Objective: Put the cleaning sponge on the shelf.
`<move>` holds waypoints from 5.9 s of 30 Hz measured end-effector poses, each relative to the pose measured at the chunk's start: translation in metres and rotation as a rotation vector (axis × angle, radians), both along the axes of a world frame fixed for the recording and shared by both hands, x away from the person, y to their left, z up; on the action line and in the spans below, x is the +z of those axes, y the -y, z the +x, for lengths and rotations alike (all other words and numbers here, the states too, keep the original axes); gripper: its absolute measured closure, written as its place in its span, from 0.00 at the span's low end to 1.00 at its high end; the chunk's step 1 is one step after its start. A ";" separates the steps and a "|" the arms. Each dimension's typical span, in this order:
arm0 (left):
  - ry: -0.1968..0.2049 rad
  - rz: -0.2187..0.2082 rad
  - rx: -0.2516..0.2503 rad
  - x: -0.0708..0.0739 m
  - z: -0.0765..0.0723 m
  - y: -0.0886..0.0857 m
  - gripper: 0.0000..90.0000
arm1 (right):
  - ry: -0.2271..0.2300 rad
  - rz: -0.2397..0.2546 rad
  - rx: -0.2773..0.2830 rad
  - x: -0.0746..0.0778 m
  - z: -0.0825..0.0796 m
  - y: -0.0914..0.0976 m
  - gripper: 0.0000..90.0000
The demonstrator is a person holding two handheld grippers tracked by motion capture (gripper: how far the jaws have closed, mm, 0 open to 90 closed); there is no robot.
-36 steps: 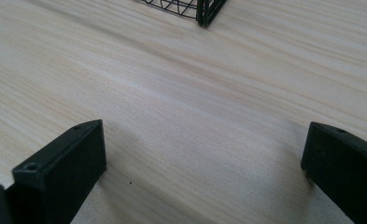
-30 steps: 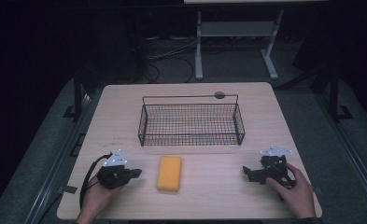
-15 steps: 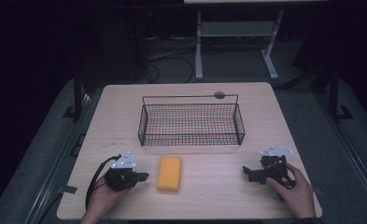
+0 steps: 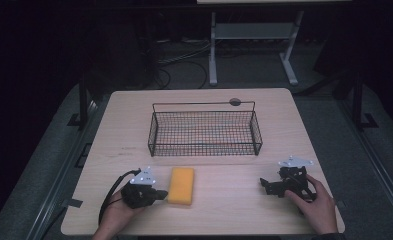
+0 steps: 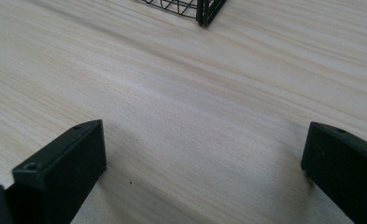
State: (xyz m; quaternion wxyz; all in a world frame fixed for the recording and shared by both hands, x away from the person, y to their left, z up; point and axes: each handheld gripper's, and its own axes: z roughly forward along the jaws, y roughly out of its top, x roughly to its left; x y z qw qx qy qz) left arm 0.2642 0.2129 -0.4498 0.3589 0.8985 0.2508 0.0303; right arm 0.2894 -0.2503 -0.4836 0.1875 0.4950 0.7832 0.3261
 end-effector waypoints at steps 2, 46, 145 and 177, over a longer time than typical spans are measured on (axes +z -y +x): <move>0.000 0.006 -0.008 0.000 0.000 0.002 0.99 | 0.000 0.000 0.000 0.000 0.000 0.000 0.00; -0.001 -0.012 -0.103 -0.002 0.020 0.067 0.99 | 0.000 0.000 0.000 0.000 0.000 0.000 0.00; -0.011 -0.012 -0.061 0.015 0.028 0.059 0.62 | 0.000 0.000 0.000 0.000 0.000 0.000 0.00; -0.012 0.139 -0.093 0.041 0.050 0.099 0.14 | 0.000 0.000 0.001 0.000 0.000 0.000 0.00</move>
